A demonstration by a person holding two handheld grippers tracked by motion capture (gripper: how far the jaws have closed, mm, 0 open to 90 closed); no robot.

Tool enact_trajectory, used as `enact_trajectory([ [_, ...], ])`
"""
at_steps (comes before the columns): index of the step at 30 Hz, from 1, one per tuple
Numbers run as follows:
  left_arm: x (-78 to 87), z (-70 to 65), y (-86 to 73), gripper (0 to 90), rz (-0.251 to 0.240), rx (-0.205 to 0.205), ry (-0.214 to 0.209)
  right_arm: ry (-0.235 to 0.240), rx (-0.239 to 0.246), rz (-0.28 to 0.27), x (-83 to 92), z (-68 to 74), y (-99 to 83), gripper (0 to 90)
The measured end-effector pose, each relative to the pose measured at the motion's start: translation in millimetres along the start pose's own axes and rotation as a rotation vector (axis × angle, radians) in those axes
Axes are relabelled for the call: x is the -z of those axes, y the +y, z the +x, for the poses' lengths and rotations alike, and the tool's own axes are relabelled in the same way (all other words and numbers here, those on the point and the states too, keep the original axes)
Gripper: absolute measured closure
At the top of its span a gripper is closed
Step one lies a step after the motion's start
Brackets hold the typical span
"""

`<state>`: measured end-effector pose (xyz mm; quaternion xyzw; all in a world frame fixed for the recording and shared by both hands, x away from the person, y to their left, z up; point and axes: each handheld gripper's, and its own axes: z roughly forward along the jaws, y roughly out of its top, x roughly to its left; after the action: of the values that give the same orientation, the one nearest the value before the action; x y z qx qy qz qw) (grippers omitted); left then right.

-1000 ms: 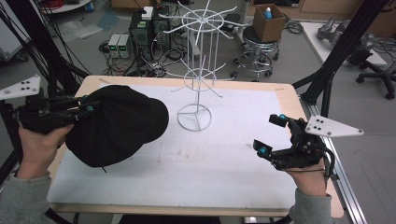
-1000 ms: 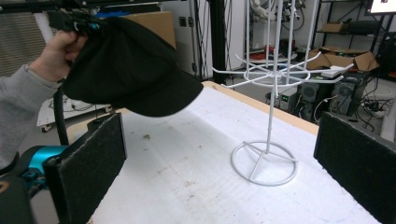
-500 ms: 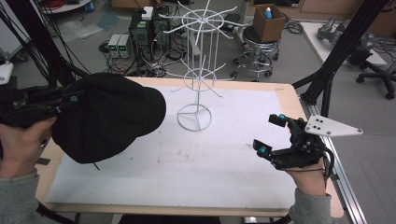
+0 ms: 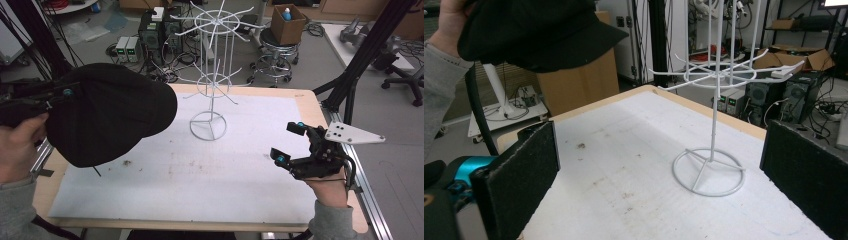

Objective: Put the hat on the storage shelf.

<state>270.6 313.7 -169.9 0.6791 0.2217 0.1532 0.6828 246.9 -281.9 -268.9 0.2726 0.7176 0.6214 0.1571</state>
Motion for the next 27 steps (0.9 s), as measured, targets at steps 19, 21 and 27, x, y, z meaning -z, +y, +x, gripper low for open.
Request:
enact_trajectory([
  [19, 0.4, -10.8, 47.3, 71.4, -0.041, -0.036, -0.004, 0.019, -0.023, 0.017, -8.4, -5.5, -4.5, 1.4],
  [21, 0.1, -11.3, 51.8, 71.4, -0.049, -0.04, 0.002, 0.021, -0.024, 0.021, -9.3, -6.4, -5.2, 1.5],
  [27, 0.9, -14.3, 66.2, 71.4, -0.085, -0.058, -0.004, 0.021, -0.032, 0.033, -12.1, -9.3, -6.9, 1.4],
])
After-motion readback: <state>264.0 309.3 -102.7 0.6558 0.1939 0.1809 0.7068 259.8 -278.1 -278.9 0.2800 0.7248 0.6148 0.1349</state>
